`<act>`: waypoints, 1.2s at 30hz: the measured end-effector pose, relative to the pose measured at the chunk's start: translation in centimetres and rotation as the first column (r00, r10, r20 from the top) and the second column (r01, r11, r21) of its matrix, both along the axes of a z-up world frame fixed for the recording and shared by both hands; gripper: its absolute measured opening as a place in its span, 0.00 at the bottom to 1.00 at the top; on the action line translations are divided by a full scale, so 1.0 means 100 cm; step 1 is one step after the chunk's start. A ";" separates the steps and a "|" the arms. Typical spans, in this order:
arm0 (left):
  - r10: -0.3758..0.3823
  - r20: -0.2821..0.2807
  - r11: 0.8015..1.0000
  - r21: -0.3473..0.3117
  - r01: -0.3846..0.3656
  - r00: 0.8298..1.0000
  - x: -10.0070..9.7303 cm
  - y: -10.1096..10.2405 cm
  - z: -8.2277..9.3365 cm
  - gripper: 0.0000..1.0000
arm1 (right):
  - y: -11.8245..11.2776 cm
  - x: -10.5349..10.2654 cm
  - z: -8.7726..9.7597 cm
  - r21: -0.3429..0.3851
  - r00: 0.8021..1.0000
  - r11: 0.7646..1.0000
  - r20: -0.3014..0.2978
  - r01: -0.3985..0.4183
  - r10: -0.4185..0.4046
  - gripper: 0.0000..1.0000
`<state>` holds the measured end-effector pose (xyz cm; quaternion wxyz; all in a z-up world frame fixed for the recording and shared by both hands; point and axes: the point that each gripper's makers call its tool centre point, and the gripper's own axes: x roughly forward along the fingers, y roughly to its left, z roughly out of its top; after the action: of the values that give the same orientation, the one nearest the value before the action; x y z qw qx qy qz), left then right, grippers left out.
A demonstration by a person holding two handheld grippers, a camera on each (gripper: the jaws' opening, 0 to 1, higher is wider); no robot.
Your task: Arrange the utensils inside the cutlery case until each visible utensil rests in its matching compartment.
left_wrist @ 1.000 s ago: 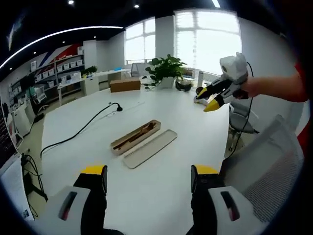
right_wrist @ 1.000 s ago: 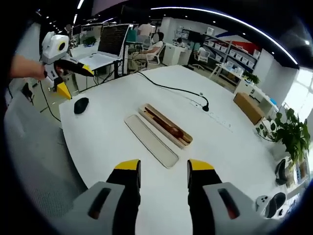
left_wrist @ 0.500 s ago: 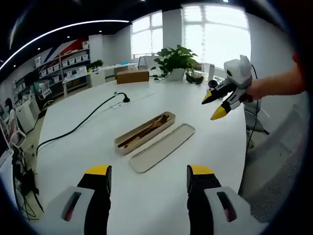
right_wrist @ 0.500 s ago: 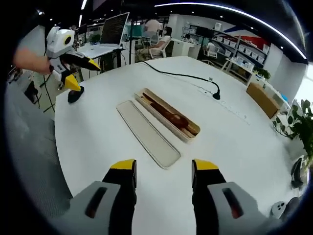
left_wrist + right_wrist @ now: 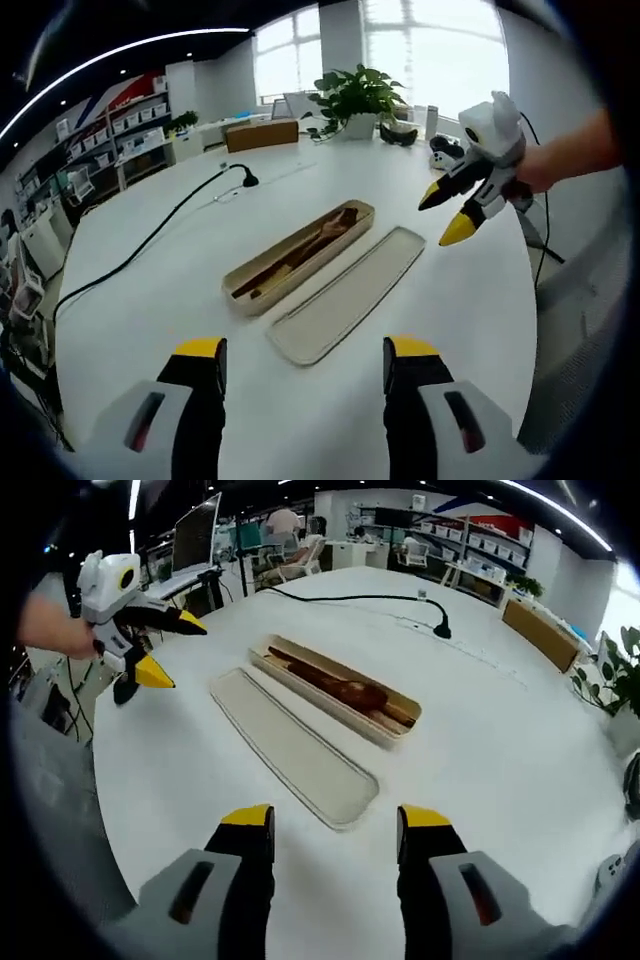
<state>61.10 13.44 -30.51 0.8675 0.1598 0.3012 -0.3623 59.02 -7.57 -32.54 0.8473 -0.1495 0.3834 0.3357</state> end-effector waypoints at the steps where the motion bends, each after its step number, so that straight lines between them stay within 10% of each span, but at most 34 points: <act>1: 0.006 -0.032 1.000 -0.003 -0.006 0.999 0.000 0.000 -0.007 0.65 | 0.000 0.001 -0.003 -0.004 1.000 1.000 -0.007 0.007 -0.007 0.47; 17: 0.101 -0.136 0.993 -0.048 -0.109 0.985 0.021 -0.010 -0.039 0.65 | 0.010 0.019 -0.023 0.015 0.999 1.000 -0.037 -0.011 0.011 0.50; 36: 0.020 -0.085 1.000 0.013 -0.019 0.996 0.004 -0.030 -0.047 0.61 | 0.022 0.016 -0.032 -0.002 0.994 0.994 -0.023 -0.107 0.107 0.51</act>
<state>61.48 10.48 -35.16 0.8564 0.1466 0.3415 -0.3585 60.60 -5.35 -35.73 0.8232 -0.1675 0.3853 0.3818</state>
